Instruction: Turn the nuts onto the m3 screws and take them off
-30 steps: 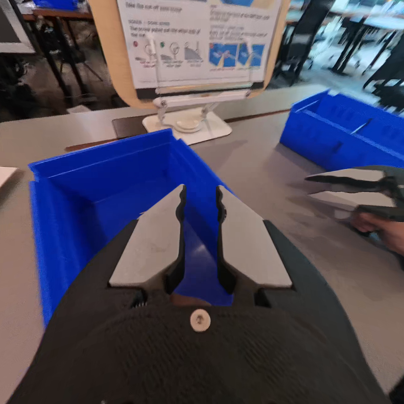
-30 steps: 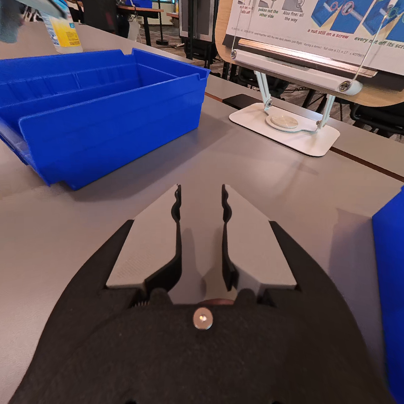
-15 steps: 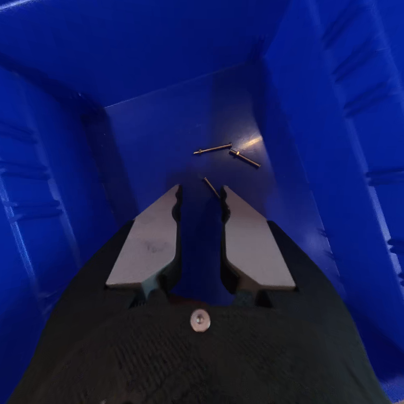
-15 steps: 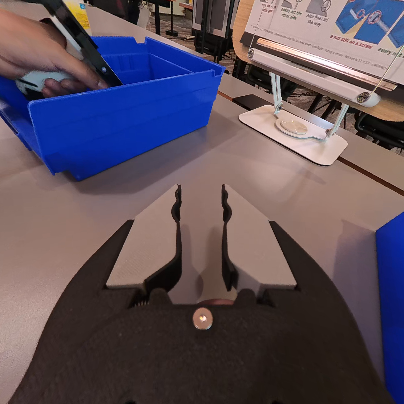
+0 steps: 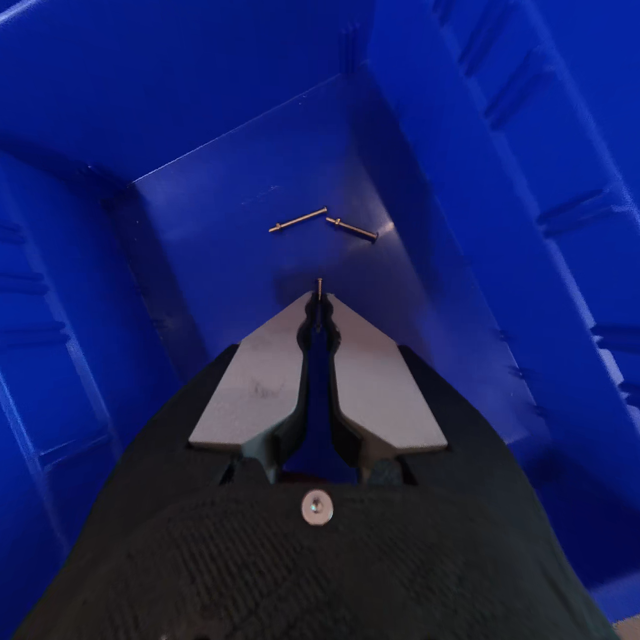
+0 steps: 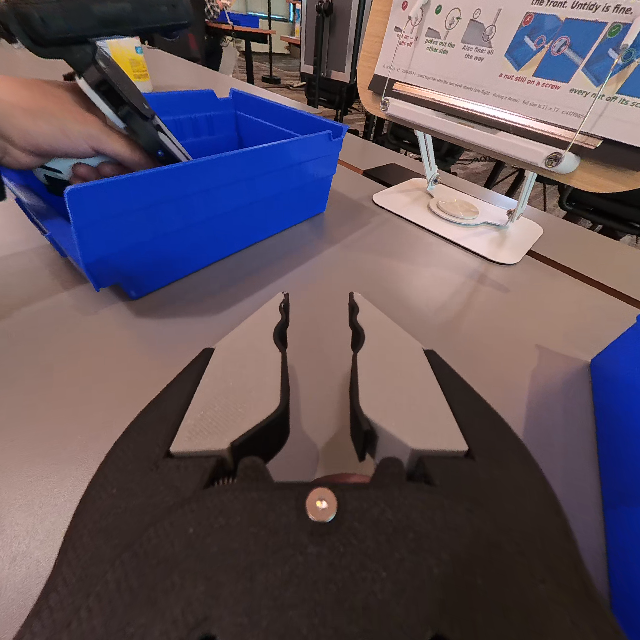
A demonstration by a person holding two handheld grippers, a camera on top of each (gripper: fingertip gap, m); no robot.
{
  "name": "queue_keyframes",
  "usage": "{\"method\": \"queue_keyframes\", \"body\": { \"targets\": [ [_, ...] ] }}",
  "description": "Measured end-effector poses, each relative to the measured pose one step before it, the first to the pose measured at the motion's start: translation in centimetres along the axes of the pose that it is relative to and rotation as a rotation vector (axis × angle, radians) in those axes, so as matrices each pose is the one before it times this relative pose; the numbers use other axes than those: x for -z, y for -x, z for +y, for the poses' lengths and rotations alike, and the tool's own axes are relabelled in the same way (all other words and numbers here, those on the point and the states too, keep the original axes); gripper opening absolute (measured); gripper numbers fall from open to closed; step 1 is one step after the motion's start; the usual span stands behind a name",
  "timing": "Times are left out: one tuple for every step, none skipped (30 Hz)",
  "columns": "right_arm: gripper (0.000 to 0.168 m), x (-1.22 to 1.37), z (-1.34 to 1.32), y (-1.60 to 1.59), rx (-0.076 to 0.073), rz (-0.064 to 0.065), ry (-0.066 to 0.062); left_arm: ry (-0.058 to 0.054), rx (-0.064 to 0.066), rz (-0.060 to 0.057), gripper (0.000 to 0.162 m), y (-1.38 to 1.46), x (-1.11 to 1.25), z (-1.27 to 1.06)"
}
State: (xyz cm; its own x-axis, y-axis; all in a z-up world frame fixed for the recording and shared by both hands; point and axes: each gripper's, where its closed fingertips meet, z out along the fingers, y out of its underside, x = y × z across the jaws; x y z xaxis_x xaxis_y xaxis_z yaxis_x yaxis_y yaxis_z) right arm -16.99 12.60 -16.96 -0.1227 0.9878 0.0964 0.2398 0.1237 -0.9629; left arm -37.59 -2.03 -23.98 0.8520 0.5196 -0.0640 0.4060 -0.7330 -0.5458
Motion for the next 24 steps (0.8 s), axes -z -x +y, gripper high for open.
{"method": "queue_keyframes", "body": {
  "targets": [
    [0.031, 0.015, -0.020, -0.003, -0.0012, -0.0005, -0.0012, -0.0065, -0.0090, -0.0041, 0.002, -0.042, 0.224, -0.084],
    [0.031, 0.008, -0.029, 0.047, 0.0004, -0.0015, -0.0006, -0.0088, -0.0027, 0.0056, 0.002, -0.160, 0.230, -0.132],
    [0.031, -0.003, -0.002, 0.068, 0.0022, -0.0017, 0.0004, -0.0074, -0.0012, 0.0097, 0.002, -0.197, 0.218, -0.126],
    [0.031, -0.012, -0.001, 0.073, 0.0041, -0.0010, 0.0009, -0.0077, -0.0044, 0.0061, 0.002, -0.150, 0.200, -0.121],
    [0.031, -0.004, -0.015, 0.062, 0.0055, -0.0002, 0.0005, -0.0031, -0.0059, -0.0001, 0.002, -0.037, 0.200, -0.049],
    [0.031, 0.000, -0.010, 0.080, 0.0058, -0.0001, 0.0003, -0.0007, -0.0063, -0.0022, 0.002, 0.017, 0.218, -0.047],
    [0.031, 0.024, -0.027, 0.065, 0.0051, -0.0008, -0.0002, -0.0052, -0.0065, -0.0003, 0.002, -0.012, 0.293, -0.134],
    [0.031, 0.024, -0.059, 0.071, 0.0036, -0.0012, -0.0020, -0.0092, -0.0061, 0.0034, 0.002, -0.063, 0.400, -0.227],
    [0.031, 0.042, -0.075, 0.077, 0.0009, -0.0036, -0.0033, -0.0152, -0.0037, 0.0060, 0.002, -0.086, 0.512, -0.355],
    [0.031, 0.044, -0.076, 0.132, -0.0038, -0.0094, -0.0040, -0.0248, -0.0005, 0.0094, 0.002, -0.153, 0.659, -0.515],
    [0.031, 0.047, -0.093, 0.151, -0.0087, -0.0126, -0.0050, -0.0297, 0.0004, 0.0149, 0.002, -0.257, 0.752, -0.621],
    [0.031, 0.036, -0.078, 0.092, -0.0116, -0.0102, -0.0055, -0.0378, -0.0028, 0.0229, 0.002, -0.450, 0.855, -0.733],
    [0.031, 0.036, -0.042, 0.038, -0.0129, -0.0093, -0.0036, -0.0498, -0.0097, 0.0372, 0.002, -0.775, 0.966, -0.914],
    [0.030, 0.027, -0.046, -0.010, -0.0132, -0.0068, -0.0029, -0.0584, -0.0103, 0.0429, 0.002, -1.001, 1.059, -1.049],
    [0.030, 0.041, -0.090, -0.059, -0.0126, -0.0039, -0.0057, -0.0523, 0.0039, 0.0328, 0.001, -0.958, 1.047, -1.009],
    [0.030, 0.031, -0.085, -0.036, -0.0132, -0.0053, -0.0056, -0.0503, 0.0105, 0.0433, 0.001, -1.225, 0.948, -0.992],
    [0.030, 0.004, -0.075, 0.056, -0.0147, -0.0109, -0.0040, -0.0584, 0.0139, 0.0583, 0.001, -1.595, 0.856, -1.085],
    [0.031, 0.016, -0.109, 0.206, -0.0155, -0.0194, -0.0065, -0.0582, 0.0184, 0.0640, 0.001, -1.807, 0.698, -1.006],
    [0.031, 0.030, -0.180, 0.384, -0.0159, -0.0305, -0.0111, -0.0498, 0.0132, 0.0698, 0.001, -1.963, 0.463, -0.792],
    [0.031, 0.056, -0.237, 0.511, -0.0176, -0.0387, -0.0139, -0.0467, 0.0102, 0.0669, 0.001, -1.938, 0.242, -0.615],
    [0.031, 0.072, -0.285, 0.554, -0.0184, -0.0405, -0.0157, -0.0333, 0.0150, 0.0533, 0.001, -1.649, 0.023, -0.276],
    [0.032, 0.113, -0.347, 0.593, -0.0169, -0.0420, -0.0192, -0.0278, 0.0148, 0.0558, 0.001, -1.588, -0.146, -0.053],
    [0.032, 0.132, -0.404, 0.584, -0.0142, -0.0396, -0.0206, -0.0319, 0.0202, 0.0620, 0.001, -1.542, -0.248, 0.012],
    [0.032, 0.150, -0.401, 0.538, -0.0103, -0.0347, -0.0189, -0.0278, 0.0273, 0.0520, 0.001, -1.236, -0.328, 0.174]
  ]
}}
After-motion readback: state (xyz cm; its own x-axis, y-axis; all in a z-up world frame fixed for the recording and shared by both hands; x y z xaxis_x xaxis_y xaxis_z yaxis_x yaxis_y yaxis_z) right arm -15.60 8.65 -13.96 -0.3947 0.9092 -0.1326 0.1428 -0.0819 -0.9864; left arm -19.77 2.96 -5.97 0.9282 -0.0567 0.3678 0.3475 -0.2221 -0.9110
